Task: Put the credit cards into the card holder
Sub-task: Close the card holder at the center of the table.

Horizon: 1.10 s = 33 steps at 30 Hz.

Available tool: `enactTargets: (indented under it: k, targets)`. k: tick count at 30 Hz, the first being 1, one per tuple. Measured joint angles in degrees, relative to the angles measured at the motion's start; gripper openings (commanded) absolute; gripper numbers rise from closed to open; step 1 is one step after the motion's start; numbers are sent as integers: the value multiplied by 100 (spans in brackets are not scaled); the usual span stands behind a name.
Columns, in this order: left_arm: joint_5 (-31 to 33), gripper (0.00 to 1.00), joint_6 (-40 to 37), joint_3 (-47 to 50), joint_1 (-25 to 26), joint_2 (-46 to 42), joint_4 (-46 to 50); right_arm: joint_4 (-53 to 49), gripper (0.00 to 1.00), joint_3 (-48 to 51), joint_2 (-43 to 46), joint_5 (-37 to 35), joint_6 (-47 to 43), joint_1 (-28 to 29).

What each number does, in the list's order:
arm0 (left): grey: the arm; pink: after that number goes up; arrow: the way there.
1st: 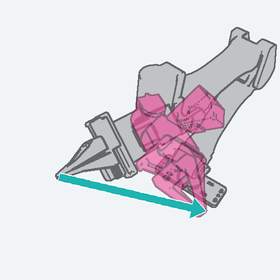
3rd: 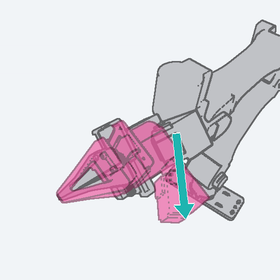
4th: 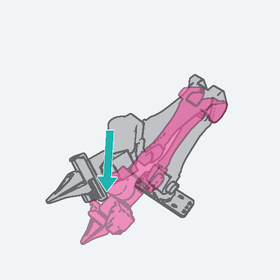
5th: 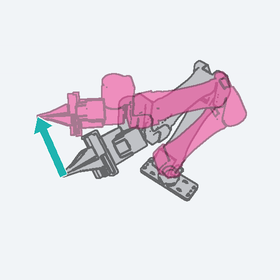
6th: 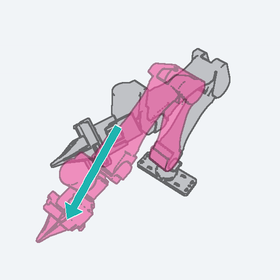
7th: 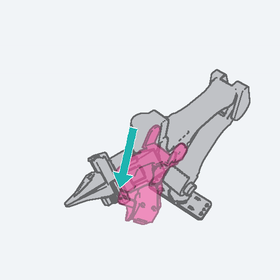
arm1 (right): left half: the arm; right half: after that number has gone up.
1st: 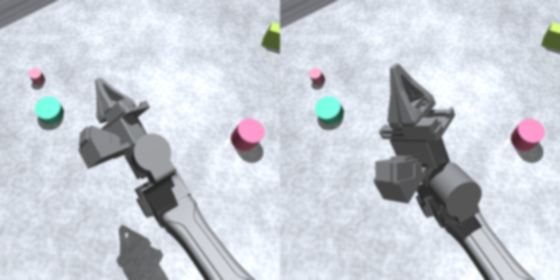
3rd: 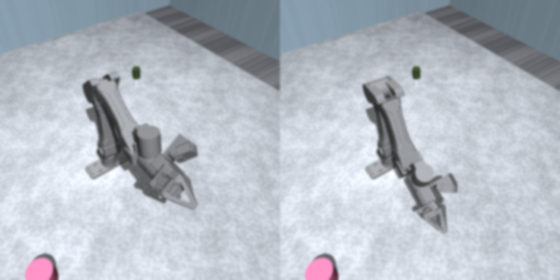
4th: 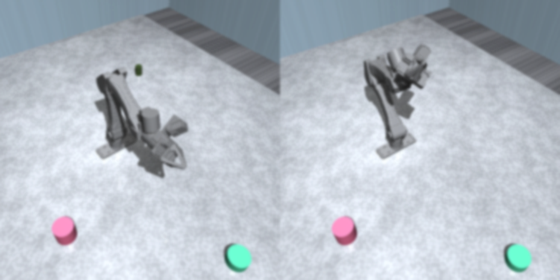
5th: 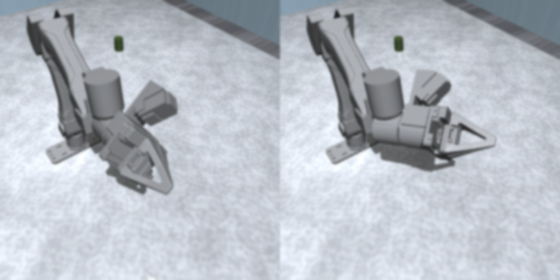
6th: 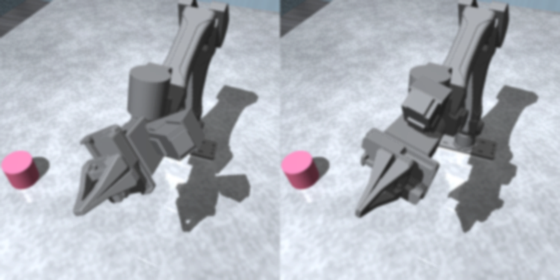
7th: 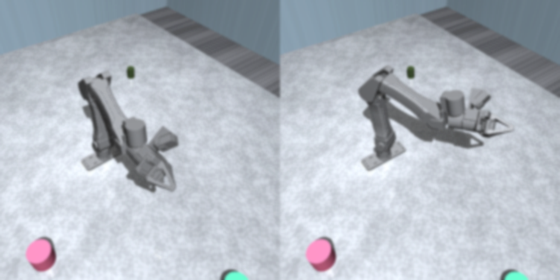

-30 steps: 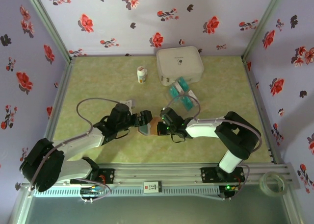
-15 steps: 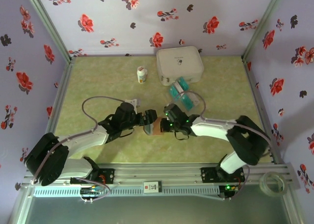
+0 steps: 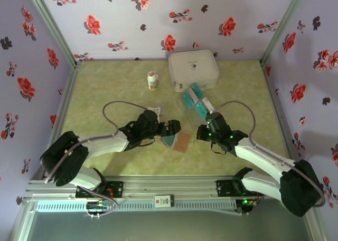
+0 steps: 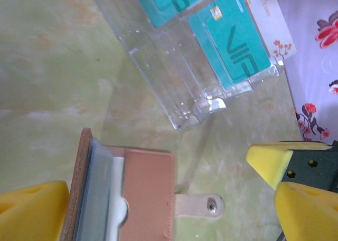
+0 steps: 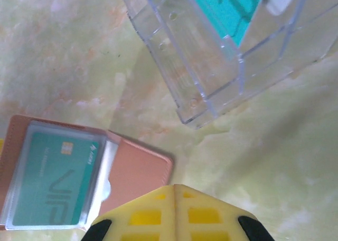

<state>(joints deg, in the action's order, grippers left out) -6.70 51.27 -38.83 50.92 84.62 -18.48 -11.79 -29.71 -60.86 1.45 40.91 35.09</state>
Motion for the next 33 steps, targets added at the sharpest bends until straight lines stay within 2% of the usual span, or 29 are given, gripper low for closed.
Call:
enactTargets:
  k: [4, 5, 7, 13, 20, 33]
  targets:
    - [28, 100, 55, -205, 262, 361, -153, -42, 3, 48, 111, 24, -39, -107]
    - [50, 100, 59, -225, 321, 402, -173, -52, 6, 76, 120, 42, -42, -122]
    - [68, 100, 72, -262, 393, 444, -177, -57, 22, 160, 151, 116, -33, -136]
    - [118, 100, 72, -293, 433, 452, -208, -411, 43, 393, 645, 348, -81, -136]
    - [175, 100, 70, -293, 433, 452, -208, -938, 45, 643, 1541, 435, -31, -136]
    - [175, 100, 68, -293, 433, 452, -205, -986, 41, 933, 1338, 542, 286, 374]
